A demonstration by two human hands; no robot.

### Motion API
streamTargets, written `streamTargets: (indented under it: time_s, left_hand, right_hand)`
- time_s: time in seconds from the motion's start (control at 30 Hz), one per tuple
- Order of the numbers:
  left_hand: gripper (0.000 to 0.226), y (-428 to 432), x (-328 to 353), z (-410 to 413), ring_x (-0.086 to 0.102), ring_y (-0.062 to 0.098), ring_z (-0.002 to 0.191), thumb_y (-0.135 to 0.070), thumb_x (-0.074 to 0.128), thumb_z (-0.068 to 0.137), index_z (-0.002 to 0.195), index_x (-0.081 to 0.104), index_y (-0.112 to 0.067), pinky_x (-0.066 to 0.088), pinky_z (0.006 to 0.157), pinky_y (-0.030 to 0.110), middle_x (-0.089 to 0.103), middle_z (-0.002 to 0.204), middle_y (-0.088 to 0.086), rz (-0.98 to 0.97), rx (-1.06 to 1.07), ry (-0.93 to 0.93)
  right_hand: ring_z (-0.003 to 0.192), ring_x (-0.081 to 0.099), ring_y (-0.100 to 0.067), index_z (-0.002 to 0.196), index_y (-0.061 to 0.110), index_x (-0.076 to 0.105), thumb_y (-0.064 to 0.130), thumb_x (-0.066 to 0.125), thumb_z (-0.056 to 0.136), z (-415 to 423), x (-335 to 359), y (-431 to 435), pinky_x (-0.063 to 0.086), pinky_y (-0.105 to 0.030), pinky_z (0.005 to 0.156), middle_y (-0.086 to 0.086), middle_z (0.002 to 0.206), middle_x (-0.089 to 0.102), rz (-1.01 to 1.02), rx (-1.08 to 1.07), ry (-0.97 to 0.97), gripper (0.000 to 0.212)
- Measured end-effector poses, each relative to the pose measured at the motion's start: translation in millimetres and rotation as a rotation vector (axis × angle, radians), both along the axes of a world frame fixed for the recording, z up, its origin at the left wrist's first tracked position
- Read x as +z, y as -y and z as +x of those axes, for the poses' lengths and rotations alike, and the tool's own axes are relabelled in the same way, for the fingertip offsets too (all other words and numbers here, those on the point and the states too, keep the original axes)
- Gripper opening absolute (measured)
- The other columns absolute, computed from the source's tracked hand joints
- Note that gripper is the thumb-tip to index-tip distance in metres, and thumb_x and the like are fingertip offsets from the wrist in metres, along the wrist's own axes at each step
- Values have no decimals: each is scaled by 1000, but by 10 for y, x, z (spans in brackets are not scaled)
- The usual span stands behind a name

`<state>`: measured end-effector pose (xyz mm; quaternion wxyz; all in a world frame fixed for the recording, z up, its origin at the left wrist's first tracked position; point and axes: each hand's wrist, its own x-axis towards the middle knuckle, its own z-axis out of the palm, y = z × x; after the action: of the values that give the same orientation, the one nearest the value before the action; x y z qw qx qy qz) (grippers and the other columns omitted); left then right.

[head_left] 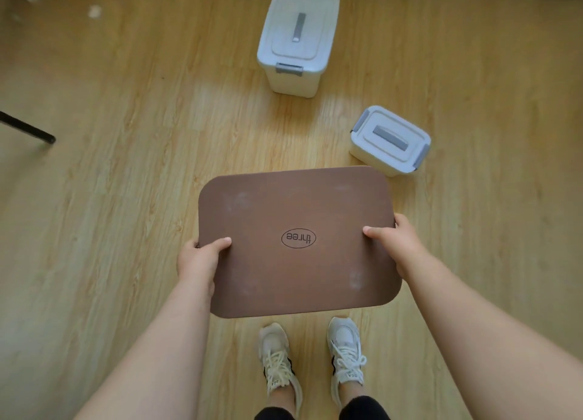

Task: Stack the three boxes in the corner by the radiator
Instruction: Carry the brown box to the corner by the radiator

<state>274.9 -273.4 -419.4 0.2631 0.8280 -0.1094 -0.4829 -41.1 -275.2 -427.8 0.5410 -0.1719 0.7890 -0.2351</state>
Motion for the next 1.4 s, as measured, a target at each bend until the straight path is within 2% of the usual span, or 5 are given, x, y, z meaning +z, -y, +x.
streamTargets:
  time_s: [0.17, 0.6, 1.0, 1.2, 1.4]
  left_hand:
    - [54, 110, 810, -576, 64, 21, 82, -24, 77, 65, 114, 58, -15, 46, 60, 28, 68, 102, 3, -83, -96, 11]
    - [69, 513, 2199, -2389, 64, 29, 93, -33, 82, 56, 118, 57, -15, 50, 89, 41, 68, 105, 4, -135, -422, 70]
    - [53, 894, 2604, -3962, 61, 23, 86, -38, 80, 61, 104, 55, -19, 48, 81, 37, 64, 96, -1, -243, -649, 72]
    - [48, 1478, 2670, -4704, 62, 26, 89, -40, 79, 61, 98, 57, -20, 50, 83, 40, 64, 89, -3, -239, -707, 69]
    - [51, 2323, 2679, -5478, 61, 25, 88, -40, 80, 61, 102, 57, -19, 49, 80, 38, 62, 87, -6, -200, -693, 33]
  right_hand:
    - [100, 66, -27, 117, 17, 58, 13, 73, 75, -494, 798, -262, 50, -47, 94, -4, 111, 68, -34, -107, 6, 45]
    - [91, 65, -25, 108, 16, 57, 8, 70, 78, -2227, 2267, -696, 52, -39, 81, -2, 101, 66, -96, -298, -39, 34]
    - [89, 65, -26, 112, 16, 55, 8, 67, 76, -3680, 2753, -629, 54, -41, 81, -3, 105, 66, -152, -440, -111, 39]
    - [94, 66, -28, 116, 16, 57, 7, 68, 75, -4409, 2857, -110, 53, -46, 89, -5, 110, 67, -171, -463, -132, 43]
    - [109, 61, -28, 136, 16, 47, 9, 68, 77, -5175, 2920, 701, 49, -48, 96, -5, 128, 62, -164, -462, -146, 63]
